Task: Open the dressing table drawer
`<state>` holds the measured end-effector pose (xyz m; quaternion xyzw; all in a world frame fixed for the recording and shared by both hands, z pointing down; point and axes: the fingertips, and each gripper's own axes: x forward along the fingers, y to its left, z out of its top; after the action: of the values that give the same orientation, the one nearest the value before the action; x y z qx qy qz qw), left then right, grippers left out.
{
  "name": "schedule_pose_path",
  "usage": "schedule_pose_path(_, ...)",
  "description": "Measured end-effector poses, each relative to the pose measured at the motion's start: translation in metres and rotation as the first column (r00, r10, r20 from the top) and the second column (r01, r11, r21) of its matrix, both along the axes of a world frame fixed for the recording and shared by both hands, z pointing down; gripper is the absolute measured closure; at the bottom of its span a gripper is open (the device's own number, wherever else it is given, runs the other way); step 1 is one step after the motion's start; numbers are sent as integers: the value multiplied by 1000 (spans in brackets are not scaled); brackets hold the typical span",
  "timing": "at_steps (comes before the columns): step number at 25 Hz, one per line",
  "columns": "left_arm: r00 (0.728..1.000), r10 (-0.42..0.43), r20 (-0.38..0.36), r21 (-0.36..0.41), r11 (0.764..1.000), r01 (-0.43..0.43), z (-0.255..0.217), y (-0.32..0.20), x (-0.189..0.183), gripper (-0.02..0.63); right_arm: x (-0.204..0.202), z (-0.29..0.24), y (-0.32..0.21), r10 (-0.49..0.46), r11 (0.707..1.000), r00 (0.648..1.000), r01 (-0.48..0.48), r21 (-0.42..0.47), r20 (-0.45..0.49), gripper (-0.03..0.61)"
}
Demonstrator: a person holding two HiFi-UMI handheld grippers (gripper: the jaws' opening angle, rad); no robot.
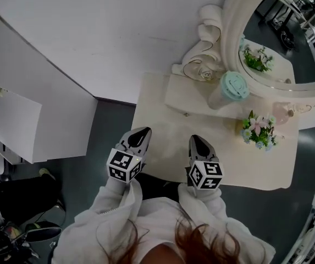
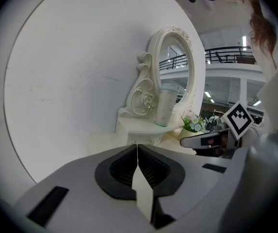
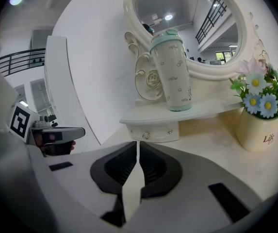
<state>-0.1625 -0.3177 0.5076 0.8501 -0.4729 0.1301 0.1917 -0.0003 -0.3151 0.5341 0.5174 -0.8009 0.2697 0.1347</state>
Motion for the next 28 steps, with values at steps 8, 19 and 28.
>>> schedule_pose_path(8, 998, 61, -14, -24, 998, -61, 12, -18, 4, 594, -2, 17, -24, 79, 995, 997, -79, -54, 6, 535)
schedule_pose_path(19, 997, 64, -31, -51, 997, -66, 26, -33, -1, 594, -23, 42, -56, 118, 985, 991, -109, -137, 63, 466)
schedule_pose_path(28, 998, 47, -38, -72, 996, -50, 29, -31, -5, 594, -28, 58, -85, 159, 969, 987, -154, -190, 9, 376)
